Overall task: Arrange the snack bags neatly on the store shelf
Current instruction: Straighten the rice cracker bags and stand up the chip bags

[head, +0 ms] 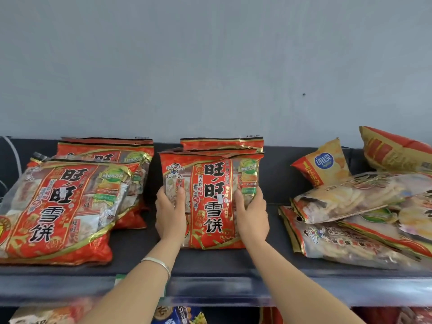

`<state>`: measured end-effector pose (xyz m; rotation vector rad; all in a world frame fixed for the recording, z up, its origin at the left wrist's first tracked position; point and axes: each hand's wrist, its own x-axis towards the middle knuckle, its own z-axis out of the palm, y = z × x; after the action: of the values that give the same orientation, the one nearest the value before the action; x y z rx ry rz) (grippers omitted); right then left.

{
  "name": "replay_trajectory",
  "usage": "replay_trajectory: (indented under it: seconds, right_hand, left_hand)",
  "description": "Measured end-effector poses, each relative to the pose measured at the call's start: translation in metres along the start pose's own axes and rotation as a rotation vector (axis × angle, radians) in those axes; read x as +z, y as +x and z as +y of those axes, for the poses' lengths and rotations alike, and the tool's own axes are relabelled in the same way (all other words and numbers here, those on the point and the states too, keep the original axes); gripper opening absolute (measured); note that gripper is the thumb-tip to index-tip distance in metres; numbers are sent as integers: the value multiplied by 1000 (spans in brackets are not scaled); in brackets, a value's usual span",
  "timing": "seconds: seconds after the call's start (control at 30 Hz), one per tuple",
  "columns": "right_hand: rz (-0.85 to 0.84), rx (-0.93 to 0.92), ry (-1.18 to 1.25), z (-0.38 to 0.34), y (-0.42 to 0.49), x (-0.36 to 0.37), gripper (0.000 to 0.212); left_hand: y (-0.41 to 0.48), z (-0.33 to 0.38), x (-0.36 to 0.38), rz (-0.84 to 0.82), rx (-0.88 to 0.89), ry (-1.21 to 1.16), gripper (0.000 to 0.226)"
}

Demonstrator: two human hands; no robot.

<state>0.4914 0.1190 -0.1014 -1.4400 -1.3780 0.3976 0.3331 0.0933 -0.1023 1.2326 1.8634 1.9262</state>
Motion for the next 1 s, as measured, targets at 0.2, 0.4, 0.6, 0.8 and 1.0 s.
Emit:
replay_trajectory:
  seconds: [0.2,0.4,0.6,0.8,1.0]
  right_hand:
    - [43,-52,-47,6,1,-2,50]
    - [19,-32,-82,8,1,-1,59]
    - [82,-57,-114,7,-2,-14,54]
    - [55,-302,-195,12,1,-39,42]
    - [101,-674,-430,17,27,-114,23]
  left_hand:
    - [9,-9,3,-11,-7,58,56]
    - [5,-2,3,194,179,280,52]
    - [-12,10,16,72,726,419,42]
    - [-42,39,41,-124,913,470,33]
    - [-85,90,85,-198,820,263,24]
